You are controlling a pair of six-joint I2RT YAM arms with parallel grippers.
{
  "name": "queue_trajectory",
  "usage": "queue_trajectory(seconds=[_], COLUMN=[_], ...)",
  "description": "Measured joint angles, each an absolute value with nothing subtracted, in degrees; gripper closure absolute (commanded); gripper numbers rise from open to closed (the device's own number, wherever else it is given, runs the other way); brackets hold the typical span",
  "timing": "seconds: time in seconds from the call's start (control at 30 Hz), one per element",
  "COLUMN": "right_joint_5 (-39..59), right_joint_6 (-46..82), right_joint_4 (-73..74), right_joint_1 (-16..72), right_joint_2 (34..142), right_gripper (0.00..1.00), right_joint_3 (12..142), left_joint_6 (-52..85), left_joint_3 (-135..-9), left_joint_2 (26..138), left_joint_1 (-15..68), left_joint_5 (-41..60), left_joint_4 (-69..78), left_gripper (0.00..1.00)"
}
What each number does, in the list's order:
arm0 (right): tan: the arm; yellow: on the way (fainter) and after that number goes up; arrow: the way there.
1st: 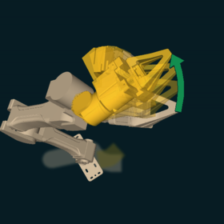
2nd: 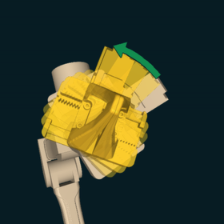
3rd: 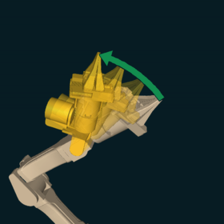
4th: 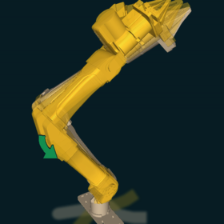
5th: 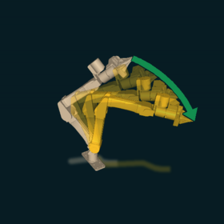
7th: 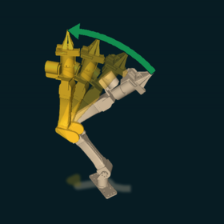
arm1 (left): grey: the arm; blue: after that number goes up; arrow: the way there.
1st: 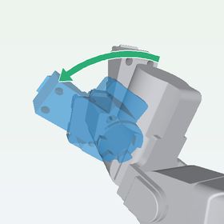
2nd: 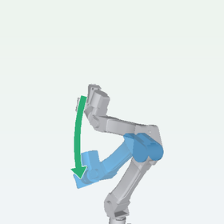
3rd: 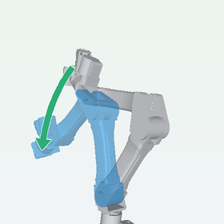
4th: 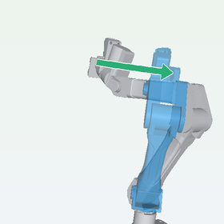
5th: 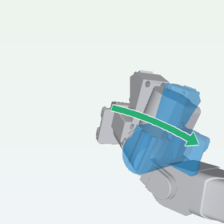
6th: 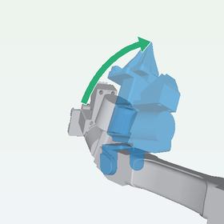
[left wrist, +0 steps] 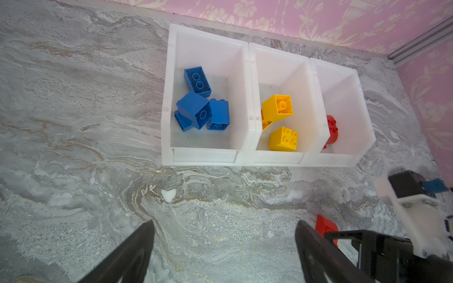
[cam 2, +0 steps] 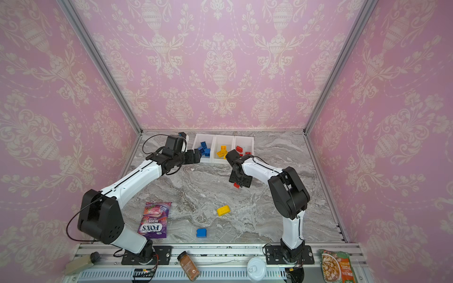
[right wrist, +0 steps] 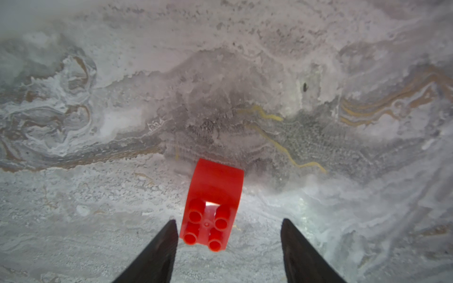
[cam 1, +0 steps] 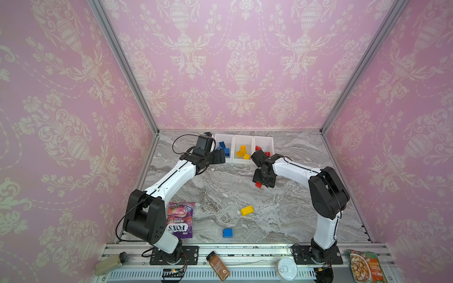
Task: Sort the legos into containers by color
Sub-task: 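Withdraw the left gripper while the right gripper grasps a red 2x2 brick, then lift the red brick with the right gripper over the farthest compartment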
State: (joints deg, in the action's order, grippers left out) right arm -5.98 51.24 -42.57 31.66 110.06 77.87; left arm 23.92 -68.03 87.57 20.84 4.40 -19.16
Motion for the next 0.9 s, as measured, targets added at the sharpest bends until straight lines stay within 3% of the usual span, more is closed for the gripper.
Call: queue_trajectory(seconds=[0.3, 0.67, 0.9], right_joint_5=[-6.04, -6.68, -7.53], right_joint_6=[51.86, 52.88, 52.56], right_joint_4=[-42.81, -42.76, -42.87], right_joint_1=[31.92, 31.92, 31.92], right_joint_2=[112.62, 113.6, 113.47], right_gripper=[0.41, 0.78, 0.81], right_joint_3=[79.92, 79.92, 79.9], left_joint_6=[25.23, 25.45, 26.33], left_joint_3=[-61.47, -60.58, -57.14], left_joint_2=[82.48, 82.35, 80.93], left_joint_1=[20.84, 20.84, 20.82], left_joint_5=[5.93, 6.37, 6.83], left_joint_4=[-17.37, -16.99, -16.4], left_gripper=[0.06, 0.06, 0.05])
